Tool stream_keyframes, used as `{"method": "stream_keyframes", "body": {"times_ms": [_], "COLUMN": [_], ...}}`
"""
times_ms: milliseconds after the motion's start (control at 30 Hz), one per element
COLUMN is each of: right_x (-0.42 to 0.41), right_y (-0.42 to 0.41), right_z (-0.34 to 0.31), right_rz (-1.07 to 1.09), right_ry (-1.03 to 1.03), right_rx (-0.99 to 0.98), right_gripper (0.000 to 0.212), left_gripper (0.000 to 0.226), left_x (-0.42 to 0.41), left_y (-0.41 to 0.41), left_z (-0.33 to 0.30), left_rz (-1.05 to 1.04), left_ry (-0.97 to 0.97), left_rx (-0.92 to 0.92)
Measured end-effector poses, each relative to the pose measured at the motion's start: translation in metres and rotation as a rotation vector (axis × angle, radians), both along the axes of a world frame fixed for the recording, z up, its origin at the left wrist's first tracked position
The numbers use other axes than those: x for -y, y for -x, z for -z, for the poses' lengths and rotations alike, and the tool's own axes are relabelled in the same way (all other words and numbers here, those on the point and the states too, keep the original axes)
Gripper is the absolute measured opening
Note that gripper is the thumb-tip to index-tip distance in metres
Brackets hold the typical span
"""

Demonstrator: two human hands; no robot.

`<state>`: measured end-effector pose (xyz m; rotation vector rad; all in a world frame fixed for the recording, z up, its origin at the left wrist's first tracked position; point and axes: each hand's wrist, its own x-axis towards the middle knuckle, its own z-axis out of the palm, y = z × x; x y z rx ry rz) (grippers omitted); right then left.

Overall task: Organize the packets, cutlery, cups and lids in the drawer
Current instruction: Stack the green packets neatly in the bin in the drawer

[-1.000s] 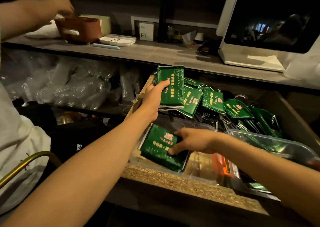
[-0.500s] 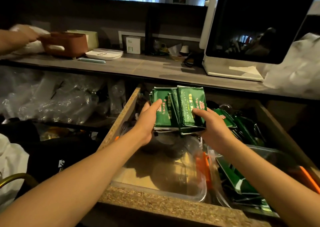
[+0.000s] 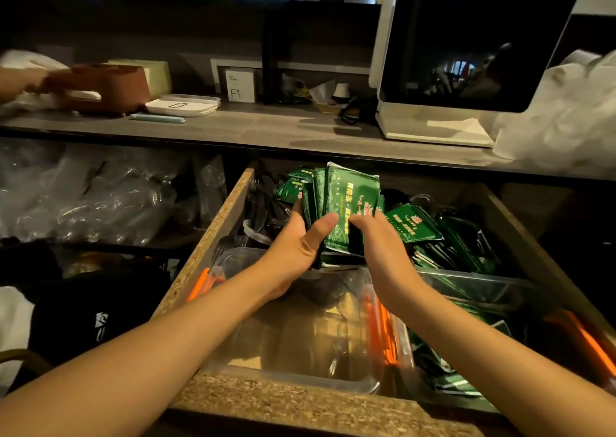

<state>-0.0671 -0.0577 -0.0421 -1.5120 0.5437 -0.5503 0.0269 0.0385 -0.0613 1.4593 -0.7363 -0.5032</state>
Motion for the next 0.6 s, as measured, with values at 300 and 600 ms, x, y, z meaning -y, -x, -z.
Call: {"method": "stream_keyframes", "body": {"times_ms": [300, 600], "right_x": [0.004, 0.028], "right_y": [0.009, 0.015], "right_z": [-0.008, -0.024], "right_rz": [-0.213, -0.314], "right_ry": [0.094, 0.134], "right_rx": [-0.023, -0.059], "right_gripper": [0.025, 0.037], "left_gripper": [0.101, 0.058], "left_x": [-0.007, -0.013], "left_y": [0.007, -0.007], "left_z": [-0.01, -0.02], "left_rz": [-0.005, -0.135], "left_ry": [-0.048, 0.155], "left_rx": [-0.046, -0.398]}}
